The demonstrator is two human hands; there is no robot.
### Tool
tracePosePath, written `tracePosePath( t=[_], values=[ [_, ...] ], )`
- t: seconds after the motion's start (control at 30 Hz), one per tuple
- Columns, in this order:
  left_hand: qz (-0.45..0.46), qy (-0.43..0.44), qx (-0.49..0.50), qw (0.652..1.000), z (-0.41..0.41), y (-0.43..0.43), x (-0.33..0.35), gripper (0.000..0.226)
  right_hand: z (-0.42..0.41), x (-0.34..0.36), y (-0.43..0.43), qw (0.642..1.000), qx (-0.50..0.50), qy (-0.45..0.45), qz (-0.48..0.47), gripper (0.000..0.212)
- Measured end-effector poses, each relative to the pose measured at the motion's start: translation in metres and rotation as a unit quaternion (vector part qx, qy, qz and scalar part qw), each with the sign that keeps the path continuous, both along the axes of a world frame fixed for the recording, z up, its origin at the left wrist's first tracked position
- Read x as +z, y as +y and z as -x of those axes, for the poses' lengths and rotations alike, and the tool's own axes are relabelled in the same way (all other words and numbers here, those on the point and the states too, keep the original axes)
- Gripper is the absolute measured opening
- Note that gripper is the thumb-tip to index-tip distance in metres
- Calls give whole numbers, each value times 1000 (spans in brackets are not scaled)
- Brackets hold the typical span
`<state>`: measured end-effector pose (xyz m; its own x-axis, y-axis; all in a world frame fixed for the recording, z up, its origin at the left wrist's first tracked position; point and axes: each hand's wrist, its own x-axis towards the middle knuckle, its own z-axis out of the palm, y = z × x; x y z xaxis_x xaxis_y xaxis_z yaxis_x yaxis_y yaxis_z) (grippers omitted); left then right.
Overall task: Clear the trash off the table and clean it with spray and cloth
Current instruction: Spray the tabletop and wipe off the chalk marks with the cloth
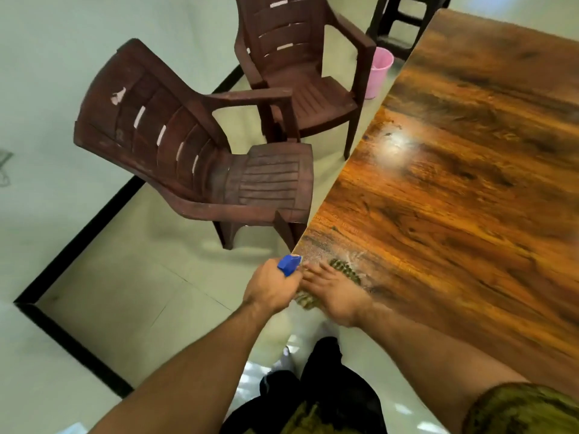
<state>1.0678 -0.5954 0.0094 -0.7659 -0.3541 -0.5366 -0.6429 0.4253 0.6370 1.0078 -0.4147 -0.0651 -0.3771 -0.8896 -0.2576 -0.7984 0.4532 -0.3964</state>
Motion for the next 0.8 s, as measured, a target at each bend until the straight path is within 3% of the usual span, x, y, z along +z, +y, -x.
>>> tracePosePath(
  t=[0.07, 0.1, 0.2, 0.23, 0.27, 0.3, 0.33, 0.37, 0.43, 0.5, 0.6, 0.7, 0.77, 0.8],
  values=[
    [-14, -8, -7, 1000, -12, 3, 4, 27, 13, 1, 29, 989, -141, 32, -42, 69],
    [-19, -8, -9, 1000, -18, 5, 5, 25, 19, 1, 43, 962, -263, 39, -65, 70],
    [-21, 2, -22, 1000, -39, 7, 8, 21, 17, 9, 66, 784, -610, 29, -113, 70],
    [-17, 2, -27, 999, -44, 7, 7, 21, 14, 10, 61, 726, -678, 2, -118, 70],
    [-15, 3, -31, 999, -50, 7, 6, 20, 7, 10, 50, 691, -712, -14, -122, 70],
    [-15, 4, -33, 999, -55, 6, 4, 19, 1, 10, 34, 693, -711, -11, -122, 71],
    [-14, 6, -35, 999, -59, 5, 2, 21, -7, 7, 17, 734, -669, 1, -115, 71],
    [-9, 7, -41, 999, -62, 5, 0, 22, -14, 3, -1, 800, -592, 17, -98, 71],
    [-3, 8, -59, 998, -65, 9, 1, 22, -32, 1, -23, 923, -379, 32, -67, 73],
    [-4, 18, -76, 997, -66, 16, 5, 21, -46, 0, -15, 968, -239, 36, -65, 72],
    [-5, 19, -117, 993, -63, 34, 9, 21, -64, -2, 37, 976, -205, 38, -61, 69],
    [5, 9, -160, 987, -59, 62, 9, 20, -87, -3, 106, 959, -266, 38, -86, 74],
    [-3, 7, -196, 980, -57, 86, 7, 20, -107, 0, 158, 917, -384, 28, -106, 79],
    [-12, 6, -208, 978, -56, 99, 5, 21, -118, 2, 182, 874, -471, 19, -117, 80]
  ],
)
